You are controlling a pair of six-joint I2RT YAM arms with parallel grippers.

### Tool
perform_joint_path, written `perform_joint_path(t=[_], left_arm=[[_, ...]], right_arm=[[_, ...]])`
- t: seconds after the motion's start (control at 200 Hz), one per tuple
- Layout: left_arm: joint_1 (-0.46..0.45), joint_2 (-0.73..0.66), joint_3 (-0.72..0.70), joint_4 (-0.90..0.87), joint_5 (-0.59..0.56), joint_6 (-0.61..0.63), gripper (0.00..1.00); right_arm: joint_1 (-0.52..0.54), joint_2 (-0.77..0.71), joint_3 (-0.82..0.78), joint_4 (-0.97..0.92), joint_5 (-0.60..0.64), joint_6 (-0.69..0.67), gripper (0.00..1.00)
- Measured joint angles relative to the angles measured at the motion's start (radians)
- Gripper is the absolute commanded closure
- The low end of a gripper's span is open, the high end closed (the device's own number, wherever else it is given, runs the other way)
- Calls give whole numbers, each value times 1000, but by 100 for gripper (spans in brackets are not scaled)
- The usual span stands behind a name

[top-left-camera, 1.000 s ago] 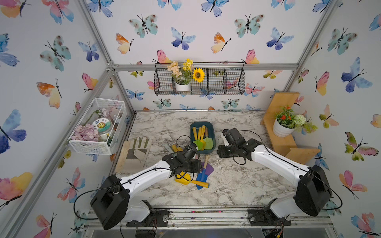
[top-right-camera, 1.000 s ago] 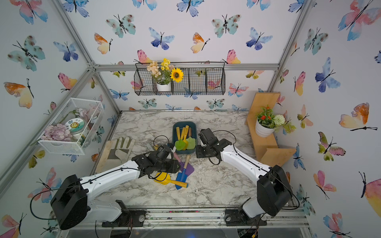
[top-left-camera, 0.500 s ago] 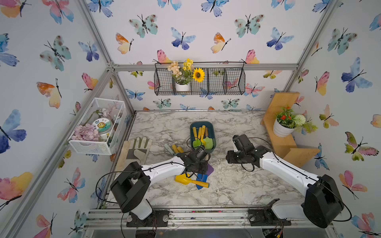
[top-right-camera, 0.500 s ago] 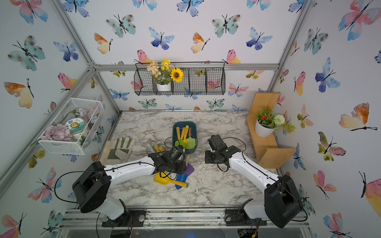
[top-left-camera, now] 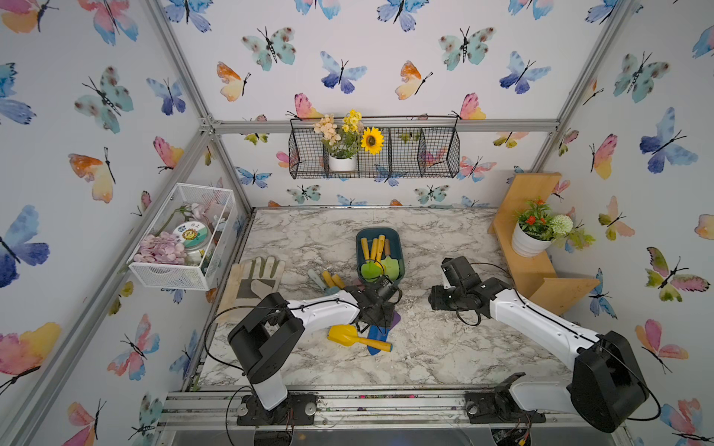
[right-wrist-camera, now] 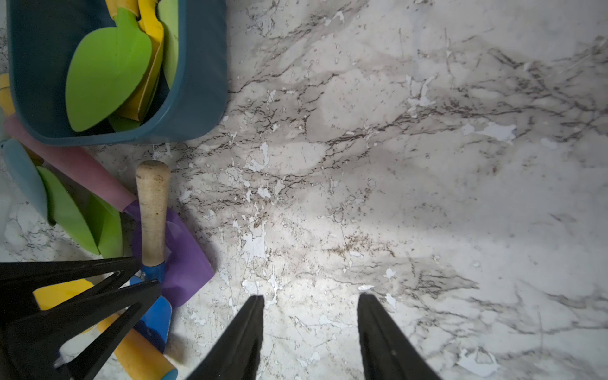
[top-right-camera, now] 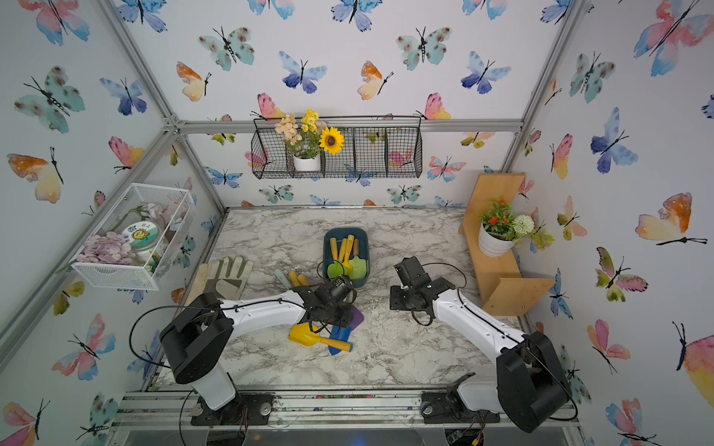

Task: Put the shovel into the storage box
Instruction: Pick up the shovel from the center of the board.

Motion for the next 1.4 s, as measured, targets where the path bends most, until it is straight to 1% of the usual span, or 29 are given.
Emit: perform_joint_path(t=[0.591, 0.836, 1.066, 1.292, 1.402], left_arm=[[-5, 68, 18, 14, -24, 0, 67], [-5, 88, 38, 19, -34, 1, 75], [-5, 89, 65, 15, -34, 2, 87], [-5, 89, 113, 6, -33, 2, 94], [-5, 89, 143, 3, -33, 1, 94]], right_arm=[[-4, 0, -19, 26, -3, 5, 49], [-4, 0, -28, 31, -4, 11, 49], [-4, 0, -36, 33, -8, 24, 49], [-4, 0, -40, 40, -8, 30, 50], [-4, -2, -47, 43, -8, 36, 50]])
